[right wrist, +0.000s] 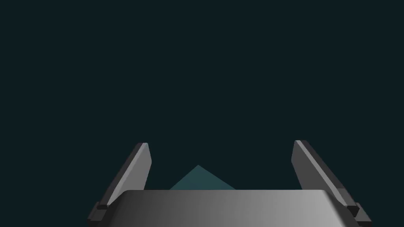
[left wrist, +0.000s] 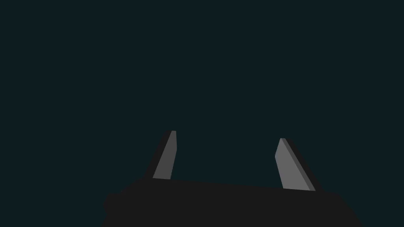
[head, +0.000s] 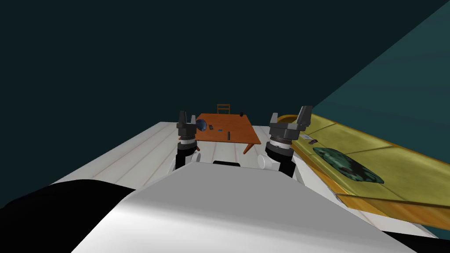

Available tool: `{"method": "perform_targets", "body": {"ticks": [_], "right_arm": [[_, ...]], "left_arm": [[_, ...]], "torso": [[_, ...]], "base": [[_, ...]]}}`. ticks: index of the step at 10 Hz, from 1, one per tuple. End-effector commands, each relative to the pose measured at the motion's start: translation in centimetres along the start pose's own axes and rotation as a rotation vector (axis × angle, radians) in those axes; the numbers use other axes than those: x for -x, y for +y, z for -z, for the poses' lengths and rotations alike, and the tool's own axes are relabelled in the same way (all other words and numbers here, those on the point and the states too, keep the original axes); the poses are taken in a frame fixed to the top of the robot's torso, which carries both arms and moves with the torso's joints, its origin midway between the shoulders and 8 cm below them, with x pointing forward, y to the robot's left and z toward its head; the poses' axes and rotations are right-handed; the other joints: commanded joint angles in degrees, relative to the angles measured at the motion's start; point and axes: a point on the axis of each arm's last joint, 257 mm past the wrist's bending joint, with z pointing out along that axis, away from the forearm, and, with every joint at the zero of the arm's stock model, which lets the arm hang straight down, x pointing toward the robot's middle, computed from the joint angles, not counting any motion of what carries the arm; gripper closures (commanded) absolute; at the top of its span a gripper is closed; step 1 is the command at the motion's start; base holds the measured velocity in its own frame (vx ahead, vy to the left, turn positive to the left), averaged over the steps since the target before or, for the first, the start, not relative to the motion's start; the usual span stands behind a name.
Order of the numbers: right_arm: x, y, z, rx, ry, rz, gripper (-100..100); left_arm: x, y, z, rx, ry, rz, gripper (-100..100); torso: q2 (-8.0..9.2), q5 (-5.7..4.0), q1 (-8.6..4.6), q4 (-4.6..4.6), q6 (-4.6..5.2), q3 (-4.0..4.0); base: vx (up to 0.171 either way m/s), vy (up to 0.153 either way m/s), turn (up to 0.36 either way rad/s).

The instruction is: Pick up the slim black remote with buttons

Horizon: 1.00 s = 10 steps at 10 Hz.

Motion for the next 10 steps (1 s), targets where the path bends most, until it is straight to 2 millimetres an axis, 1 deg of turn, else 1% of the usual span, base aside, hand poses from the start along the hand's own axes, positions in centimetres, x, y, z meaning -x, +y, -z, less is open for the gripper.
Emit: {"method": "perform_targets", "body": {"ticks": [1, 3, 6, 7, 9, 10], "right_arm": [[0.0, 0.0, 0.0, 0.0, 0.0, 0.0, 0], [0.0, 0.0, 0.0, 0.0, 0.0, 0.0, 0], [0.0, 0.0, 0.0, 0.0, 0.0, 0.0, 0], [0.0, 0.0, 0.0, 0.0, 0.0, 0.0, 0], [0.0, 0.0, 0.0, 0.0, 0.0, 0.0, 0], [0.0, 0.0, 0.0, 0.0, 0.0, 0.0, 0]], "left_arm": [[-0.5, 0.5, -0.1, 0.009, 0.029, -0.002, -100], [-1.4, 1.7, -0.4, 0.031, 0.069, -0.003, -100], [-2.8, 4.6, -1.0, 0.088, 0.118, -0.004, -100], [-2.8, 4.7, -1.0, 0.092, 0.118, -0.004, -100], [-3.8, 7.4, -1.4, 0.145, 0.143, -0.006, -100], [-3.8, 7.6, -1.5, 0.153, 0.144, -0.006, -100]], "torso": [[0.0, 0.0, 0.0, 0.0, 0.0, 0.0], [0.04, 0.02, 0.1, 0.01, 0.0, 0.02], [0.1, 0.05, 0.21, 0.02, 0.01, 0.06], [0.13, 0.06, 0.25, 0.03, 0.01, 0.07], [0.03, 0.04, 0.18, 0.01, 0.01, 0.02], [0.03, 0.05, 0.19, 0.0, 0.02, 0.02]], "base": [[-0.007, 0.011, -0.006], [-0.018, 0.035, -0.017], [-0.033, 0.052, -0.036], [-0.02, 0.048, -0.023], [-0.012, 0.047, -0.07], [-0.017, 0.038, -0.036]]}}
